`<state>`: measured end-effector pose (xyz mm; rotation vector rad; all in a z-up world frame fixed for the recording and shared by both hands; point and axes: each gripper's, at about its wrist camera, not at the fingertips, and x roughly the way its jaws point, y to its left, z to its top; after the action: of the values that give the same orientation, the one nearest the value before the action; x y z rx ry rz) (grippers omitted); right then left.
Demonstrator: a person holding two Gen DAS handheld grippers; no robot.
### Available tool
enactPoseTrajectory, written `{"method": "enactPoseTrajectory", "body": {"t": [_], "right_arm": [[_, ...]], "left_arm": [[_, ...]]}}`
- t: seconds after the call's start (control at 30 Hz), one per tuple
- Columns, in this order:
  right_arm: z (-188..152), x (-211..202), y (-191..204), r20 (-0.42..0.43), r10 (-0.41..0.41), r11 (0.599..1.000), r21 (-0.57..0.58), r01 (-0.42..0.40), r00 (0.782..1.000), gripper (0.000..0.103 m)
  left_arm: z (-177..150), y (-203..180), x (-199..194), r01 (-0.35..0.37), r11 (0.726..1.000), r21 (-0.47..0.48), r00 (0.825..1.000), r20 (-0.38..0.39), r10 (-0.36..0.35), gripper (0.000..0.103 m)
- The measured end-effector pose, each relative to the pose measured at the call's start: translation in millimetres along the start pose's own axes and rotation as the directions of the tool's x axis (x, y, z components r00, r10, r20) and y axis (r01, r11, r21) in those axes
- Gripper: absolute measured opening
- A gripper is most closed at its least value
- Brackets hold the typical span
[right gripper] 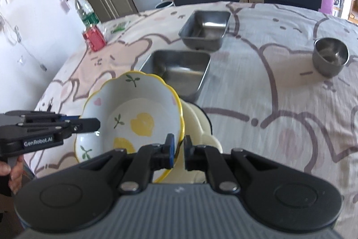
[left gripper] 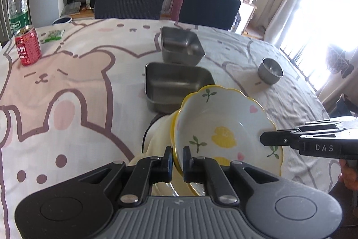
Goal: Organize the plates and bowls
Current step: 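Lift the lemon-print bowl with both grippers and lower it into the cream bowl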
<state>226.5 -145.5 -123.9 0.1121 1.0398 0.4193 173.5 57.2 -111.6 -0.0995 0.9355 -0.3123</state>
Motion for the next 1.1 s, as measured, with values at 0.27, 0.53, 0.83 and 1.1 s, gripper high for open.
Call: {"method": "enactPoseTrajectory", "body": {"t": [0.27, 0.53, 0.83, 1.1], "right_arm": [[-4, 8, 5, -0.033, -0.015, 1.0, -0.026, 0.014, 0.999, 0.01], [-6, 14, 6, -0.061, -0.024, 0.999, -0.047, 0.021, 0.998, 0.01], [-6, 18, 7, -0.073, -0.04, 0.997, -0.066, 0.035, 0.997, 0.01], [-6, 20, 7, -0.078, -0.052, 0.996, -0.079, 0.046, 0.996, 0.01]], "left_arm": [[-6, 0, 8, -0.011, 1.0, 0.016, 0.999, -0.042, 0.011, 0.009], [-10, 0, 18, -0.032, 0.999, 0.033, 0.996, -0.082, 0.035, 0.009], [-12, -2, 25, -0.04, 0.998, 0.054, 0.993, -0.105, 0.045, 0.01], [-12, -3, 27, -0.033, 0.998, 0.055, 0.993, -0.113, 0.039, 0.012]]}}
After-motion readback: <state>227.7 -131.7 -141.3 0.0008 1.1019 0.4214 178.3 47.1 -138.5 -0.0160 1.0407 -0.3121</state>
